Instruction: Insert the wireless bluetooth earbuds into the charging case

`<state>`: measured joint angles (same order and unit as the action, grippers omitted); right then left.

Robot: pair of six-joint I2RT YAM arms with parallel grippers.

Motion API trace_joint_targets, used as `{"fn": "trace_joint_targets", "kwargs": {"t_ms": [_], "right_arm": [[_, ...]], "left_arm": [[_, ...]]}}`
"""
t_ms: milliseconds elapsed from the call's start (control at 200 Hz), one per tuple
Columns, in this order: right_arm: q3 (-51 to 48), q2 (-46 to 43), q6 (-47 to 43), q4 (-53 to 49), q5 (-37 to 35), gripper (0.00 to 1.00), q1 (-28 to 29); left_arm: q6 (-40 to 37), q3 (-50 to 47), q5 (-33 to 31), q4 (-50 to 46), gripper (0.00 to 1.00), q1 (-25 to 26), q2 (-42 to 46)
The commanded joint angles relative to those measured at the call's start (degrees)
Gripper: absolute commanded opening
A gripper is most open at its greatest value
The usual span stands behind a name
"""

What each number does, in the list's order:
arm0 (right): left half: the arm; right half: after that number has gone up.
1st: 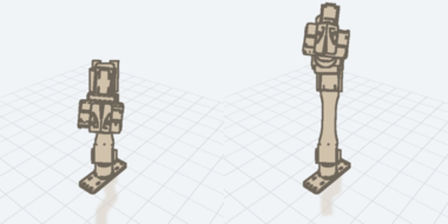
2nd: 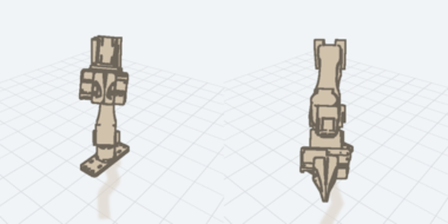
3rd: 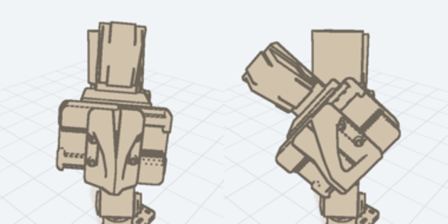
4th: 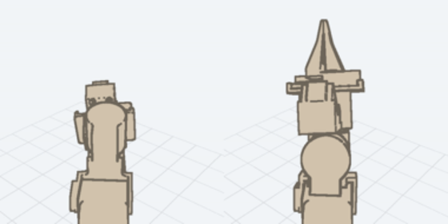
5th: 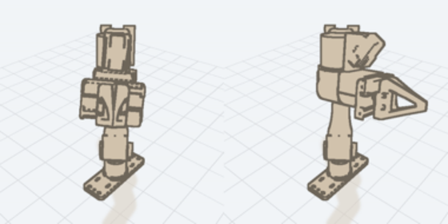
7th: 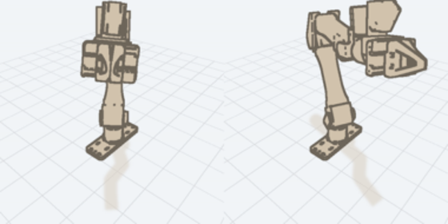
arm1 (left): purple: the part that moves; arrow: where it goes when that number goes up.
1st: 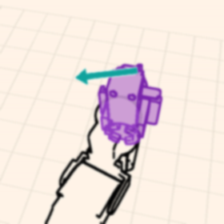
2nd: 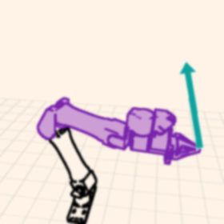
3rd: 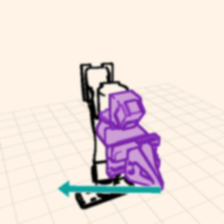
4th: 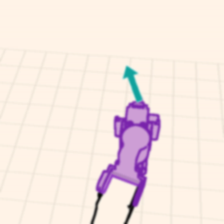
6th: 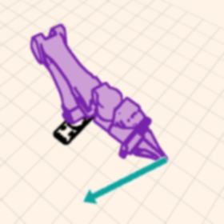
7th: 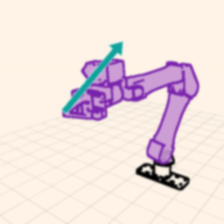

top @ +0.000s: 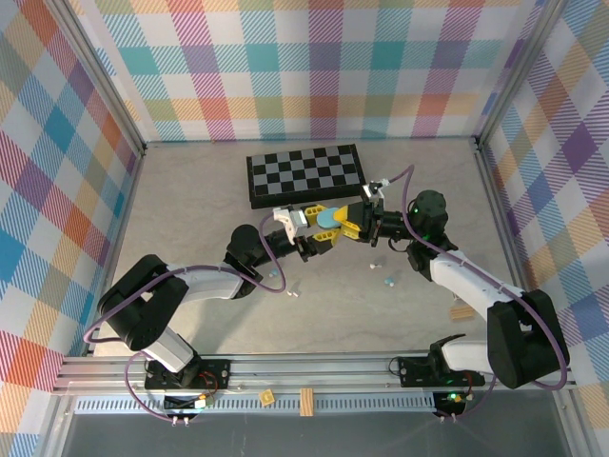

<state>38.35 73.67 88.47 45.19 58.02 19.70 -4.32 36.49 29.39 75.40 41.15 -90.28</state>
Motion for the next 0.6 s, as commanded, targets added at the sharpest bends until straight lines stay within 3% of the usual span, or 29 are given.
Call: {"fn": "trace_joint_targets", "kwargs": {"t_ms": [0, 275, 370, 500, 595], "right_arm": [[-0.46, -0.80, 1.26, 4.29, -1.57, 0.04, 0.27], [-0.17, -1.20, -0.40, 1.28, -1.47, 0.05, 0.25], [0.08, -1.24, -0.39, 1.33, -1.67, 0.10, 0.22], [1.35, -2.94, -6.34, -5.34, -1.55, 0.39, 0.29], [5.43, -6.48, -22.27, -26.53, -3.50, 0.59, 0.17]], "left_arm": [[-0.78, 0.59, 1.87, 2.48, 0.47, -0.01, -0.07], [-0.78, 0.95, 2.20, 2.39, 0.39, -0.03, 0.39], [-0.89, 1.00, 2.21, 2.39, 0.38, -0.04, 0.04], [0.28, 1.47, 1.79, 2.21, 0.36, -0.10, 0.08], [0.90, 1.15, 1.79, 2.08, 0.36, -0.37, 0.52]]}}
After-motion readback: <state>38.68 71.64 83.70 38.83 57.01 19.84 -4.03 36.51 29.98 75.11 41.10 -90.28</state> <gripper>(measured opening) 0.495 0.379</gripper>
